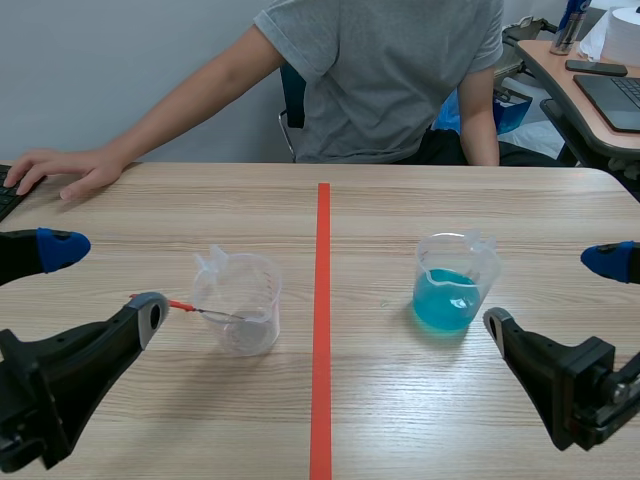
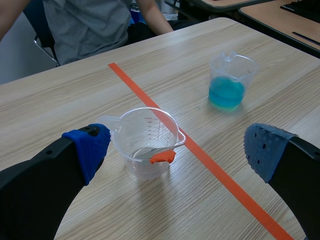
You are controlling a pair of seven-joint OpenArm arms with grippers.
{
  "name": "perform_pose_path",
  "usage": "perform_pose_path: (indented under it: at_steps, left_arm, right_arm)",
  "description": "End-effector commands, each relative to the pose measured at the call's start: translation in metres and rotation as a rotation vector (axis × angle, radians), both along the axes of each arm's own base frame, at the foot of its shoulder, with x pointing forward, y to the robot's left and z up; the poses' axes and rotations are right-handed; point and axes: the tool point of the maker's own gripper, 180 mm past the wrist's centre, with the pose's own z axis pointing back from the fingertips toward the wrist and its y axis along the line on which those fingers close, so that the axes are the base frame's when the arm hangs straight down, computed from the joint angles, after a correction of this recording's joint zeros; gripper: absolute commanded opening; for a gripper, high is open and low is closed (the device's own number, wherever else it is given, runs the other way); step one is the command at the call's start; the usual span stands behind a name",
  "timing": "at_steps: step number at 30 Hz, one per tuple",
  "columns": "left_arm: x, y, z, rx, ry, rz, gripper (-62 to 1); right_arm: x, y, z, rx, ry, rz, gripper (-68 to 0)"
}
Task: Do the redox reaction experiment.
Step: 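Lift the metal plate out of the left beaker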
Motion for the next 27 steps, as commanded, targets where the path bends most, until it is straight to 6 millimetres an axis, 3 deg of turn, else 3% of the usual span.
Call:
perform_pose_path:
  at_steps: [1, 11, 17, 27]
  left_arm:
    - [0.0, -0.001, 0.003, 0.005, -0.001, 0.002, -3.7]
    - [-0.003, 0.029, -0.011, 0.072, 0.041, 0.087, -3.7]
    - [-0.02, 0.057, -0.026, 0.143, 0.111, 0.143, -3.7]
    - [-0.069, 0.133, -0.094, 0.251, 0.343, 0.357, -3.7]
  right_arm:
    - [0.005, 0.001, 0.012, 0.005, -0.041, 0.008, 0.4]
    - [0.005, 0.001, 0.012, 0.005, -0.041, 0.008, 0.4]
    - [0.005, 0.001, 0.012, 0.005, -0.041, 0.008, 0.4]
    - [0.005, 0.001, 0.012, 0.002, -0.042, 0.01, 0.4]
